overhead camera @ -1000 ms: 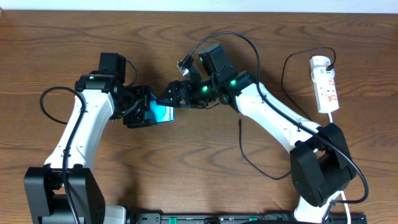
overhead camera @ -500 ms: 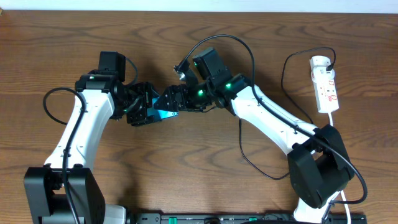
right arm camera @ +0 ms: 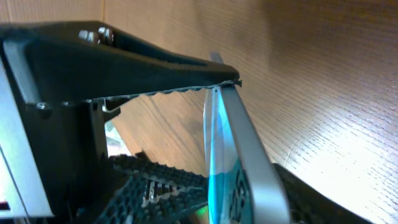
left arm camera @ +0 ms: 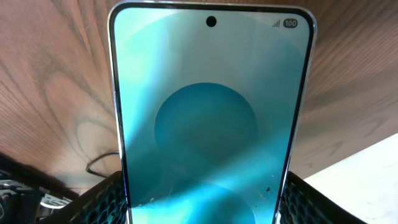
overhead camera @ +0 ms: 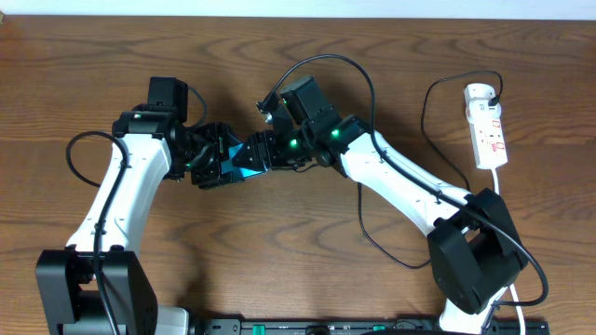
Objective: Plug charger to phone and switch on socket
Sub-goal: 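Close the right gripper on the phone's side edge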
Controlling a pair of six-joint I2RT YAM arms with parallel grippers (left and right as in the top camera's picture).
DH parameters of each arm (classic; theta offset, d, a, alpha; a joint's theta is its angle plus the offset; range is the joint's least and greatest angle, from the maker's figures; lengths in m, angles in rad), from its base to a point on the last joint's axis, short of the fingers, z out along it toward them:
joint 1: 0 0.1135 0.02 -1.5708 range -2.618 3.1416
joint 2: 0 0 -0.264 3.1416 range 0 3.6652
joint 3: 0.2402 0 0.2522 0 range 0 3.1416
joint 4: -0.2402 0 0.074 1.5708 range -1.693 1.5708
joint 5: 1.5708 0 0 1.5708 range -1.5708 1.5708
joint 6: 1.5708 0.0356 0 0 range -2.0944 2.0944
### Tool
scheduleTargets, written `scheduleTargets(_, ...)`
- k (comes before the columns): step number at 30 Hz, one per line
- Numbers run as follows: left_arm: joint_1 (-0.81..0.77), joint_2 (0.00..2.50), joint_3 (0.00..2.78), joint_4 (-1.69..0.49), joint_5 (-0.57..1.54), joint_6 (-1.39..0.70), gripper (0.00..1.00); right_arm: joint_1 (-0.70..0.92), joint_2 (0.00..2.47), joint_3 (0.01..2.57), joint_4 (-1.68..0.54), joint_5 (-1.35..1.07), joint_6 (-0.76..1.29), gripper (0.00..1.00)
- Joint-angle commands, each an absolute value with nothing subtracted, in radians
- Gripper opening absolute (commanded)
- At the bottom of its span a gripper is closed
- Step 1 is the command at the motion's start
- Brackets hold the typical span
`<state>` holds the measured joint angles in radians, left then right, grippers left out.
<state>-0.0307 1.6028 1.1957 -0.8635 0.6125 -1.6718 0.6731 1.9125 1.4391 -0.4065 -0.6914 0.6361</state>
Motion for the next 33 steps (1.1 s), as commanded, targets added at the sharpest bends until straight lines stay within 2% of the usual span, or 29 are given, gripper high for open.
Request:
scheduleTargets(1, -0.029, 1.601, 1.206, -0.866, 0.640, -1.678, 0.07, 0.683, 1.909, 1.458, -0.408, -0.679, 0.632, 0.58)
scheduleTargets(13, -0.029, 1.601, 1.206, -0.870, 0.648, -1.677, 0.07, 0.684, 1.909, 1.458, -0.408, -0.656, 0.635, 0.47)
scheduleTargets(33, -0.031, 1.601, 1.206, -0.870, 0.670, -1.677, 0.07, 0.702, 1.909, 1.458, -0.408, -0.625, 0.636, 0.37)
